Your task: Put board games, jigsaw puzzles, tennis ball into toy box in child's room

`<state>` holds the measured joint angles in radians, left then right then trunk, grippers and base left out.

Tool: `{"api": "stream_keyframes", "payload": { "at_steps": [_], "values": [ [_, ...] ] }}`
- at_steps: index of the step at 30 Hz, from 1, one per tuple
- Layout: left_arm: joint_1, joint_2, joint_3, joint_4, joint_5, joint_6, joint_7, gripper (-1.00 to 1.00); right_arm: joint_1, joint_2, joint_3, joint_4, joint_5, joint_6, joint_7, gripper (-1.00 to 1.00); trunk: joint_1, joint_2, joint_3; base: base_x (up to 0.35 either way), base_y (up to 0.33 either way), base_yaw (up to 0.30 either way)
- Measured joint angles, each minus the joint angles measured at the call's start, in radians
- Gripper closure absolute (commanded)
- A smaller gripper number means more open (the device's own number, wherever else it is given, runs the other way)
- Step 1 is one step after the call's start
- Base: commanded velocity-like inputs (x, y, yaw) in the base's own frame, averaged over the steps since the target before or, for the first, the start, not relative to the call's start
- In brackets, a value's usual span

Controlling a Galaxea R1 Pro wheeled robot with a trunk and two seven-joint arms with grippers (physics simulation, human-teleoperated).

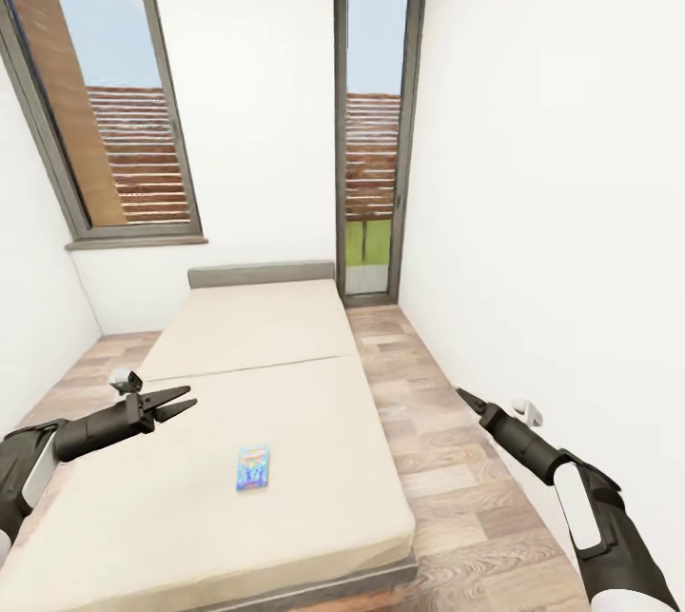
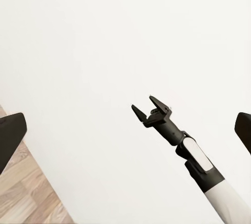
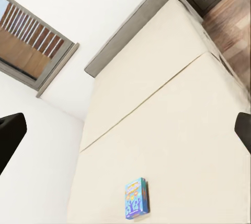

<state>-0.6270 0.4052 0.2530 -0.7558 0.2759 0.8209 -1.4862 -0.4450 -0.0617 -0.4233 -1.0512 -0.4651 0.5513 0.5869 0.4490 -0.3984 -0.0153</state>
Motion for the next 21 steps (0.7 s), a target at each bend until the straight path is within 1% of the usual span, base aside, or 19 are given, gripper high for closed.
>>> {"api": "stream_keyframes", "payload": {
  "at_steps": [7,8,10,13,15,18,21],
  "values": [
    [0.0,0.0,0.003,-0.001,0.0,0.001,0.0,-1.0,0.0,0.0,0.001,0.0,0.001,-0.002,0.0,-1.0,0.0,0.0,0.0,0.289,-0.055,-0.065],
    [0.0,0.0,0.003,-0.001,0.0,0.001,0.0,-1.0,0.0,0.0,0.001,-0.001,0.001,-0.002,-0.001,-1.0,0.0,0.0,0.0,0.0,0.0,0.0],
    [-0.005,-0.004,-0.008,-0.012,0.004,-0.01,-0.011,-1.0,-0.011,0.011,0.002,-0.012,-0.011,0.01,0.011,-1.0,0.0,-0.001,0.0,0.0,0.0,0.0],
    [-0.006,-0.004,-0.008,-0.028,0.004,-0.027,-0.028,-1.0,-0.028,0.028,0.002,-0.029,-0.03,0.026,0.028,-1.0,0.0,0.0,0.0,0.0,0.0,0.0],
    [-0.008,-0.004,-0.008,-0.035,0.004,-0.038,-0.039,-1.0,-0.04,0.029,0.003,-0.04,-0.033,0.024,0.026,-1.0,0.0,0.0,0.0,0.0,0.0,0.0],
    [0.008,-0.021,-0.013,-0.018,0.003,-0.055,-0.056,-1.0,-0.046,0.046,0.002,-0.057,-0.028,0.021,0.019,-1.0,0.0,0.0,0.0,0.0,0.0,0.0],
    [0.026,-0.038,-0.018,-0.002,0.001,-0.072,-0.054,-1.0,-0.037,0.063,0.002,-0.074,-0.026,0.02,0.016,-1.0,0.0,0.0,0.0,0.0,0.0,0.0]
  ]
}}
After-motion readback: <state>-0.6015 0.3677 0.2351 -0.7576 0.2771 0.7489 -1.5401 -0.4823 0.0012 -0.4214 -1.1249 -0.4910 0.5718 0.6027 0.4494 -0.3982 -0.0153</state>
